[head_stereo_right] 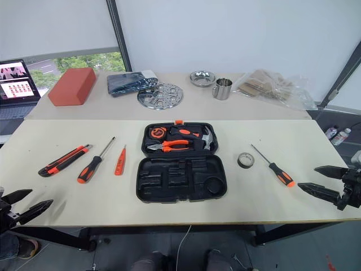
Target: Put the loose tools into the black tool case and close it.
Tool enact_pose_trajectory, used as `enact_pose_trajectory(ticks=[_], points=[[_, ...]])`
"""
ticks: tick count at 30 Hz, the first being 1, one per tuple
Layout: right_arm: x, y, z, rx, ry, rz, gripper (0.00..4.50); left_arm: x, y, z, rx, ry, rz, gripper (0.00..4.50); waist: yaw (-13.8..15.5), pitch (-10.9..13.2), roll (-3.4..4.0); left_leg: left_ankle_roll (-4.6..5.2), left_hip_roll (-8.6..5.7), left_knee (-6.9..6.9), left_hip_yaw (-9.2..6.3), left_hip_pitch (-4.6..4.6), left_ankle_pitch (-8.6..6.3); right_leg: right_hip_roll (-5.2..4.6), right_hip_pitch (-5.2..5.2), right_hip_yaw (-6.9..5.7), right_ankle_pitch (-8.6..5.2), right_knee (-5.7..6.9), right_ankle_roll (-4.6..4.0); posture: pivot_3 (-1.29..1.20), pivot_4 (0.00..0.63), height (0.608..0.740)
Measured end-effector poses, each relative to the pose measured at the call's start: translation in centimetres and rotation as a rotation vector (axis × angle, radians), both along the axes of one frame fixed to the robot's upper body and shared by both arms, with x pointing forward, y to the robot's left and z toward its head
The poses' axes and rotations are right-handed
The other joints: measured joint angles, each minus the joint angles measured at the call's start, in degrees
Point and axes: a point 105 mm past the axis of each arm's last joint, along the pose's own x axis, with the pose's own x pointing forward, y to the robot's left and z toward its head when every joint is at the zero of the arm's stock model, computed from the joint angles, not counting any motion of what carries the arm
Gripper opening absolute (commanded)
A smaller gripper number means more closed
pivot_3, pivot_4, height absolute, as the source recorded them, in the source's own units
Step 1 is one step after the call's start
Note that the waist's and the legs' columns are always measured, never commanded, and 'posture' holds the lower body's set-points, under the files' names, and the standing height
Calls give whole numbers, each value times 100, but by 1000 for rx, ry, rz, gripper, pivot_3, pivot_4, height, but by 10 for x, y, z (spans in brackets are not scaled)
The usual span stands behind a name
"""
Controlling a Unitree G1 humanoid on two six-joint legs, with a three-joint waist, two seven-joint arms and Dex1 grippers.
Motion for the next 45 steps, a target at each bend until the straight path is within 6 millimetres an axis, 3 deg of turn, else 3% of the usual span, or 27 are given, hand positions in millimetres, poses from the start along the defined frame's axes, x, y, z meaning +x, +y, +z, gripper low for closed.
enact_pose_trajectory(ticks=[6, 9, 13, 19, 22, 26, 32, 34, 37, 40, 42, 44, 45], points=[[3, 0, 3, -9, -22, -8, 4452, 4, -12, 0, -19, 37, -14, 4403, 5, 0, 0, -1, -1, 0, 1, 0, 1, 2, 9, 1, 2, 1, 4, 0, 150, 734], [8, 13, 10, 17, -56, 21, 4452, 23, -30, 15, -90, 33, -46, 4403, 28, 1, 0, -12, 0, 5, -4, 3, 8, 5, 33, -2, -3, 6, 20, 0, 150, 734], [14, 59, 36, 47, -118, 173, 4452, 54, -54, 43, -66, 18, -113, 4403, 6, 1, 5, -20, 1, 4, -6, 21, 13, 14, 50, 0, 2, 7, 24, 0, 150, 734], [11, 130, 48, 65, -161, 399, 4452, 82, -72, 13, -33, 170, -123, 4403, -5, 4, 1, -23, 4, -7, 6, 27, 15, 78, 49, -2, 13, 5, 4, 0, 150, 734], [9, 155, 51, 83, -184, 475, 4452, 98, -77, 0, -36, 216, -89, 4403, 27, 5, -1, -23, 2, -6, 7, 27, 15, 79, 53, -2, 19, 2, -5, 0, 150, 734], [5, 174, 51, 101, -200, 539, 4500, 111, -80, -5, 2, 227, -71, 3273, 66, 5, -3, -22, 0, -4, 10, 32, 15, 78, 59, 2, 21, 0, -3, 0, 150, 734], [7, 183, 43, 128, -193, 538, 4500, 119, -72, -6, 45, 193, -59, 1070, 73, 2, 1, -23, 0, -4, 11, 41, 15, 70, 62, 5, 15, 5, 7, 0, 150, 734], [7, 184, 40, 135, -186, 534, 4500, 123, -82, -6, 40, 127, -127, 976, 88, 4, -3, -23, 1, -2, 9, 32, 15, 65, 56, 1, 23, 5, -6, 0, 150, 734], [2, 185, 32, 144, -152, 538, 4500, 133, -94, 16, 31, 35, -207, 976, 107, 18, -38, -24, 4, 18, -8, 0, 16, 72, 46, -4, 27, 5, -13, 0, 150, 734], [-6, 184, 27, 157, -120, 546, 4500, 136, -116, 67, 49, -92, -399, 976, 133, 23, -48, -21, 2, 26, 1, -4, 17, 81, 46, -25, 28, 2, -11, 0, 150, 734], [-8, 182, 27, 157, -122, 539, 4500, 128, -140, 97, 97, -146, -585, 976, 120, 23, -48, -19, -2, 26, 9, 8, 17, 82, 58, -18, 27, -2, 0, 0, 150, 734], [-8, 180, 26, 148, -124, 525, 4500, 117, -175, 103, 159, -125, -812, 976, 135, 20, -42, -17, -9, 25, 16, 20, 16, 83, 70, -12, 19, -3, 14, 0, 150, 734], [-7, 179, 26, 141, -128, 515, 4500, 116, -198, 95, 206, -94, -937, 976, 161, 18, -38, -17, -12, 25, 17, 23, 16, 84, 74, -12, 0, -3, 46, 0, 150, 734]])
